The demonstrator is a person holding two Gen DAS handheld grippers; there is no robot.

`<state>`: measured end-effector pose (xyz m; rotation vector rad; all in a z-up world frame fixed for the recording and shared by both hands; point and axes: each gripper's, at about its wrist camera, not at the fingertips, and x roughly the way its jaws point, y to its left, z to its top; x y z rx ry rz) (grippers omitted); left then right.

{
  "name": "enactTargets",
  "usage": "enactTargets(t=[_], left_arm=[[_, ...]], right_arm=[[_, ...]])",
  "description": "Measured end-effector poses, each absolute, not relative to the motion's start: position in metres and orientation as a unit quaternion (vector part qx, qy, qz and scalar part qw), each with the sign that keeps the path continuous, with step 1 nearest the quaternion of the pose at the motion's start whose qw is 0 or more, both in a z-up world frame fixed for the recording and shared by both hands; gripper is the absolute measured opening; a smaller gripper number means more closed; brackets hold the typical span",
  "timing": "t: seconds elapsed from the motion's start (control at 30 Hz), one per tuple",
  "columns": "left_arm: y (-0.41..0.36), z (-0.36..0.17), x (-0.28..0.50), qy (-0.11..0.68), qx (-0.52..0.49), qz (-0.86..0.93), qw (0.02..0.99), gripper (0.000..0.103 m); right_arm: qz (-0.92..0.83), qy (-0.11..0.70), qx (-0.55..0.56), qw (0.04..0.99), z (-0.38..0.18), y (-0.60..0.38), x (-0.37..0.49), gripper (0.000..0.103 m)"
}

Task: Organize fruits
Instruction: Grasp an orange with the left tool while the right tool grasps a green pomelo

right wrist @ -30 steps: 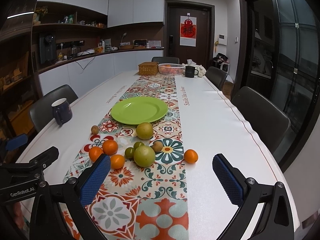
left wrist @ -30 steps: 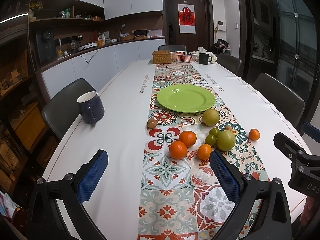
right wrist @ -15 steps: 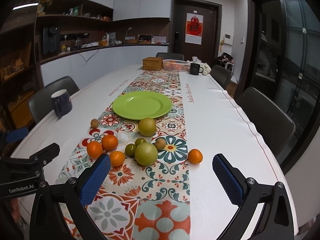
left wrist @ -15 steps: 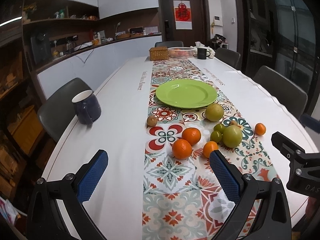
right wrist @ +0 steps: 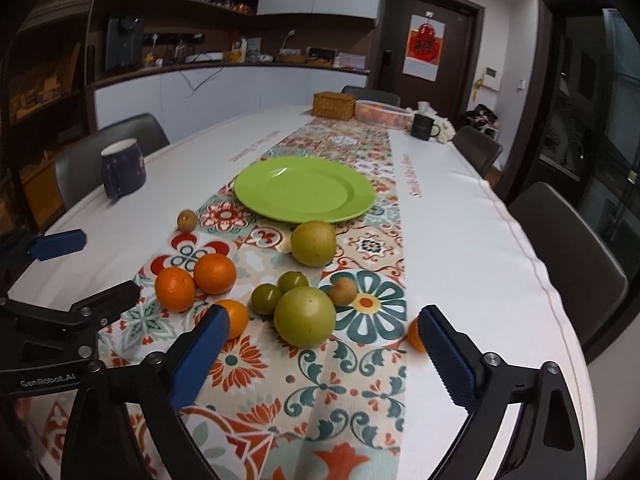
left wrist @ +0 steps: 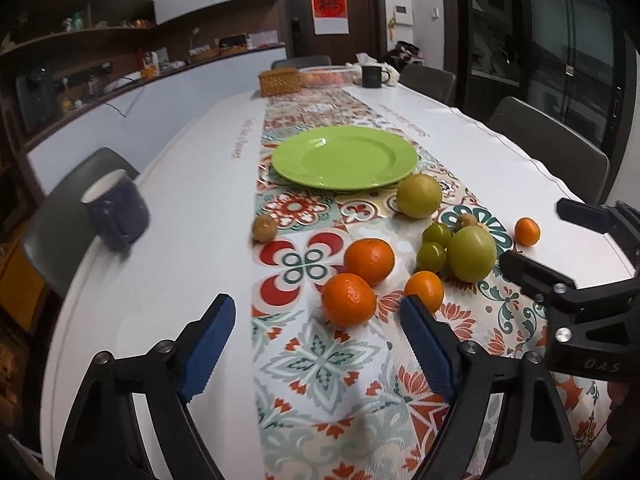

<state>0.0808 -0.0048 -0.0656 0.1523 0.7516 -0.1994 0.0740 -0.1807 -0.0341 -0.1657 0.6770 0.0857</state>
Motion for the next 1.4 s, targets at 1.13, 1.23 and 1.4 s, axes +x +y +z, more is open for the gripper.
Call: enactTargets(t=[1.13,1.23,1.4], left_arm=[[-0.026,-0.109,0.129,0.432,0.078,-0.138,0.888,0.04],[-0.025,-0.107,0.127,0.435,0.072,-0.138,0.887,0.039],[-0.024,-0.095,0.121,0.426,0.069,-0.133,0.892,0.039]], right_arm=[[0.085,0.415,-0.068,0.903,-0.083,-0.177,0.124,0.05],[0.086,0.417,-0.064,0.903,-0.083,-0.177,0.125,0.049],[0.088,0.413,-0.052,0.905,-0.076,-0.18,0.122,0.048]])
